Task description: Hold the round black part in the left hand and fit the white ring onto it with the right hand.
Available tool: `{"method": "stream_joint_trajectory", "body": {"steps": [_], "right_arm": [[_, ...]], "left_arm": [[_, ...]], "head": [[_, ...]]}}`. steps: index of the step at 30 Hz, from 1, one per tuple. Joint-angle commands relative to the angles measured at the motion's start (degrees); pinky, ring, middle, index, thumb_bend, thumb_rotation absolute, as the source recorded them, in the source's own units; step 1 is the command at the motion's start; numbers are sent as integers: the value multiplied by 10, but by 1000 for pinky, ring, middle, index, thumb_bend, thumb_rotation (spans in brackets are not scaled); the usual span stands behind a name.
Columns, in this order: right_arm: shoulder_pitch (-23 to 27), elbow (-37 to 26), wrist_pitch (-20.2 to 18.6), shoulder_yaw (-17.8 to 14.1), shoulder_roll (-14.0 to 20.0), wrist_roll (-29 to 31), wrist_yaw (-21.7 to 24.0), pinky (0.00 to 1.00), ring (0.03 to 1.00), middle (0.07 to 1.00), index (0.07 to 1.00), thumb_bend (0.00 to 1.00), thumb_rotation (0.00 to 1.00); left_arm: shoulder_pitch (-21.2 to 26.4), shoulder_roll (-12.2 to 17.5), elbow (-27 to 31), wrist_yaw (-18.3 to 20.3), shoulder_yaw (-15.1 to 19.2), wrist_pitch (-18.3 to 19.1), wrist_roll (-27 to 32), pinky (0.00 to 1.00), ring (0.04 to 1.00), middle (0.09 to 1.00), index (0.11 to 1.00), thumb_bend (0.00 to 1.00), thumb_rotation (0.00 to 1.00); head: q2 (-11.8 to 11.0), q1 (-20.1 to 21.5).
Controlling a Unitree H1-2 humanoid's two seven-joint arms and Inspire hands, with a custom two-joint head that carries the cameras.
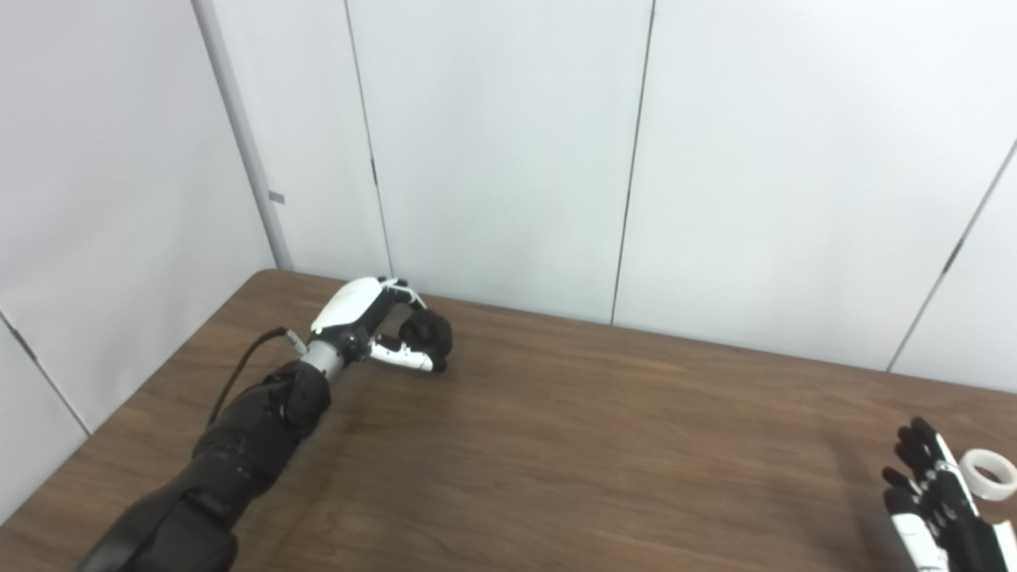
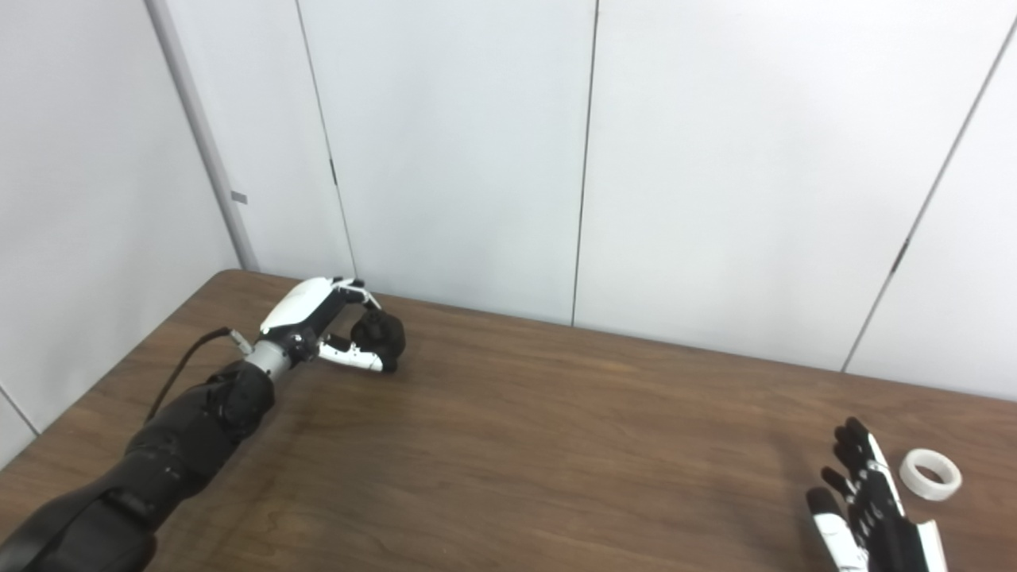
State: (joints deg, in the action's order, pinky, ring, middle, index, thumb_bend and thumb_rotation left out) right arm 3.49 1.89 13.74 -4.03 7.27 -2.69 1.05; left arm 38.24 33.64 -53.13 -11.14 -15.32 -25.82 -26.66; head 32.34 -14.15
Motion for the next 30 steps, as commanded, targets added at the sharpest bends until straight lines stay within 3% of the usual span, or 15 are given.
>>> {"method": "stream_joint_trajectory", "body": {"steps": [1, 8, 12, 18, 30], "right_arm": [[-23, 5, 3, 10, -20, 12, 0, 876, 936, 947, 961, 469, 705], [-21, -31, -13, 11, -14, 17, 6, 873, 938, 958, 972, 501, 717], [-20, -68, -30, 9, -10, 11, 3, 902, 948, 958, 964, 527, 727], [-5, -137, -70, 10, -8, 2, 1, 986, 979, 969, 970, 457, 740], [7, -195, -106, 12, -7, -6, 4, 956, 981, 956, 963, 483, 747]], "left_arm": [[4, 19, 45, 10, 1, -10, 3, 1000, 941, 731, 482, 524, 53], [-45, 9, 189, 74, 3, 6, -12, 1000, 968, 741, 481, 524, 56], [-66, -5, 240, 101, 0, 8, -21, 1000, 986, 748, 481, 524, 56], [-92, -32, 298, 132, 0, 16, -26, 1000, 999, 756, 481, 524, 55], [-120, -97, 345, 163, -11, -3, -19, 1000, 1000, 762, 481, 524, 57]], "head": [[2, 5], [11, 21], [22, 37], [30, 58], [43, 104]]}}
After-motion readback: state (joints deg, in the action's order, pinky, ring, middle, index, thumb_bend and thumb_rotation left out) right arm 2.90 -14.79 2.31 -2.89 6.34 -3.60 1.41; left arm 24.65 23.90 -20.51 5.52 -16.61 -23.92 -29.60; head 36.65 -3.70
